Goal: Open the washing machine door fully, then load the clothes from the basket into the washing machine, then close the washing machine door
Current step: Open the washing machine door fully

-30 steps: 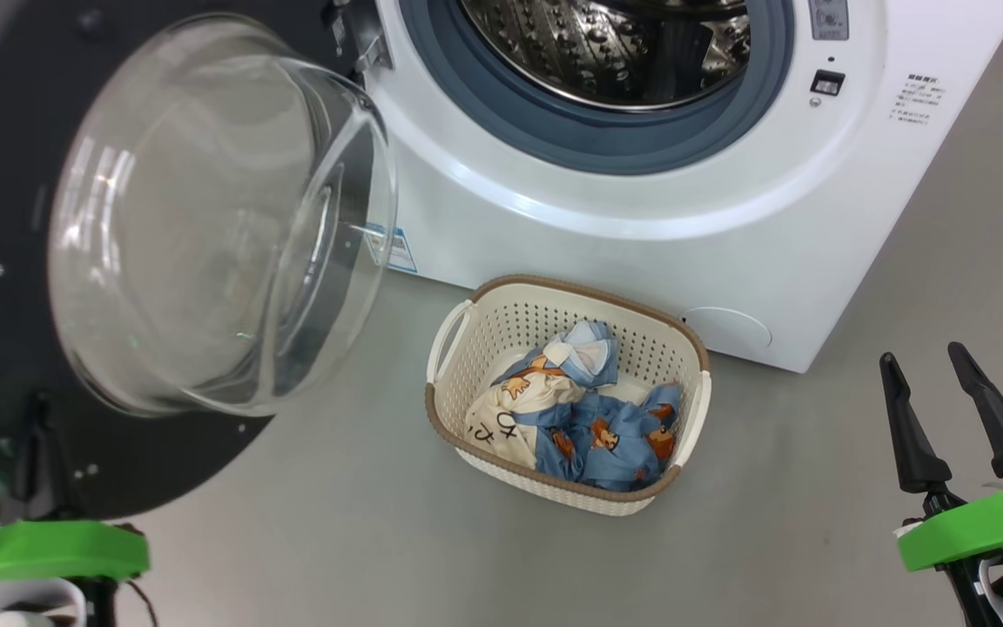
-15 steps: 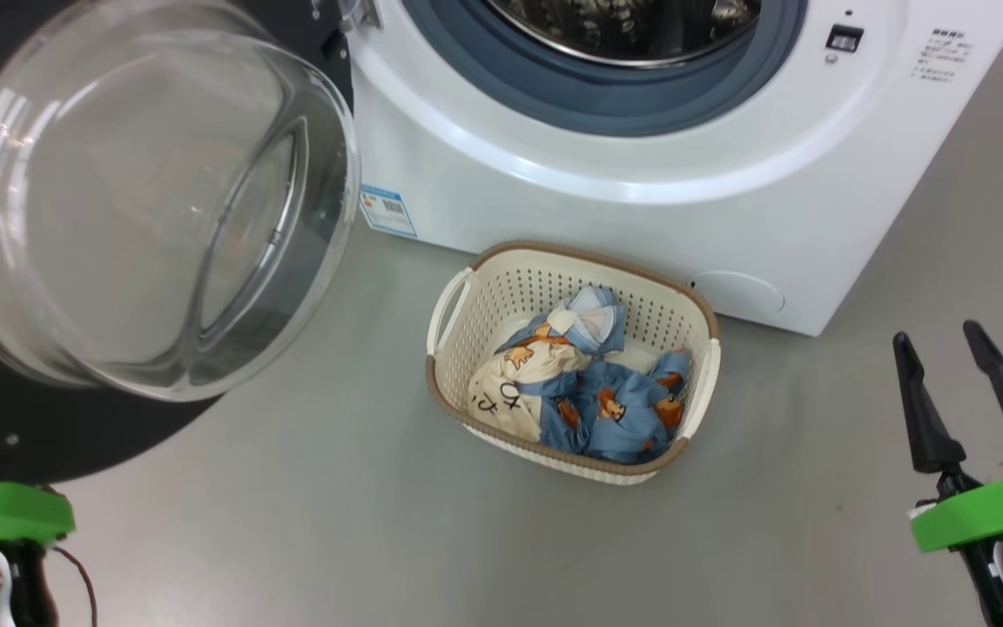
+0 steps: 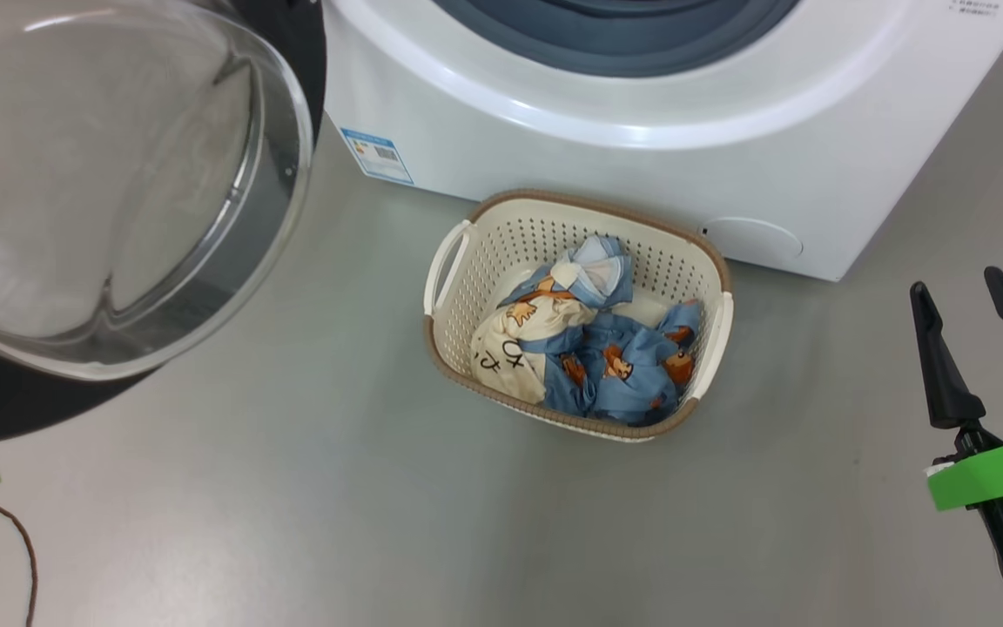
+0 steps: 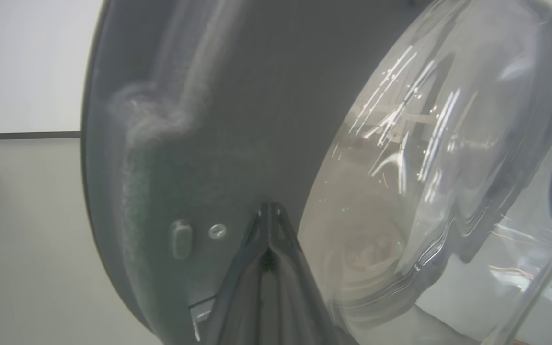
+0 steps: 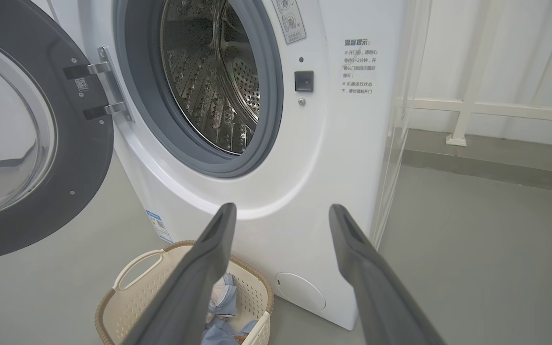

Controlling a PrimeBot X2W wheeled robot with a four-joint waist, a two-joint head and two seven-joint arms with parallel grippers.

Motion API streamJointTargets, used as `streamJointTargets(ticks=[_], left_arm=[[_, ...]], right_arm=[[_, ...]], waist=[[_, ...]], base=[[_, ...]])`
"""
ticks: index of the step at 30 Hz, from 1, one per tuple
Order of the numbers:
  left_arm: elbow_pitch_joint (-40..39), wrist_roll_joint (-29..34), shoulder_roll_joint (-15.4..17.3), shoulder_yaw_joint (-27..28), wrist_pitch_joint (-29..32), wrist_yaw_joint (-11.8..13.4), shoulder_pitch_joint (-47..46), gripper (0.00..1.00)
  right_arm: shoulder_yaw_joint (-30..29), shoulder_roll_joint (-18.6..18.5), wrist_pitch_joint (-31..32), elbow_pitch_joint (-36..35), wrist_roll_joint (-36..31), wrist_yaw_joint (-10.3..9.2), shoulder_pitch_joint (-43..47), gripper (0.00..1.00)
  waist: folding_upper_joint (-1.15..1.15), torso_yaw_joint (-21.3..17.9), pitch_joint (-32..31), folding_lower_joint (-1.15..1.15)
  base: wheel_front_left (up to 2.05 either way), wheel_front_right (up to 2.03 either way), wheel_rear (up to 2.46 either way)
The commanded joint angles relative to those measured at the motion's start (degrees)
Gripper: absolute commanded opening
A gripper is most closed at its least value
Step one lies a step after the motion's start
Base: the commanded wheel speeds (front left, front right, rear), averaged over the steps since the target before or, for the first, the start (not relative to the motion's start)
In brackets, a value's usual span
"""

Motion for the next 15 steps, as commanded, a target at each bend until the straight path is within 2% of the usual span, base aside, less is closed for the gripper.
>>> streamJointTargets(ticks=[1,15], left_arm=[[-0.06,0.91,4.14,2.74,-0.29,-0.18,-2.12,0.00],[5.35,4.79,5.63,8.80,-0.29,-1.02,-8.18,0.00]], right_arm=[[1.26,-1.43,-0.70,-1.52,-0.68,0.31,-1.02,1.00],[1.08,-3.33,-0.70,-2.09,-0.54,0.31,-2.73,1.00]], waist=[[0.00,-0.35,1.29,0.00],[0.00,-1.11,5.54,0.00]], base=[[0.00,0.00,0.00],[0.00,0.00,0.00]])
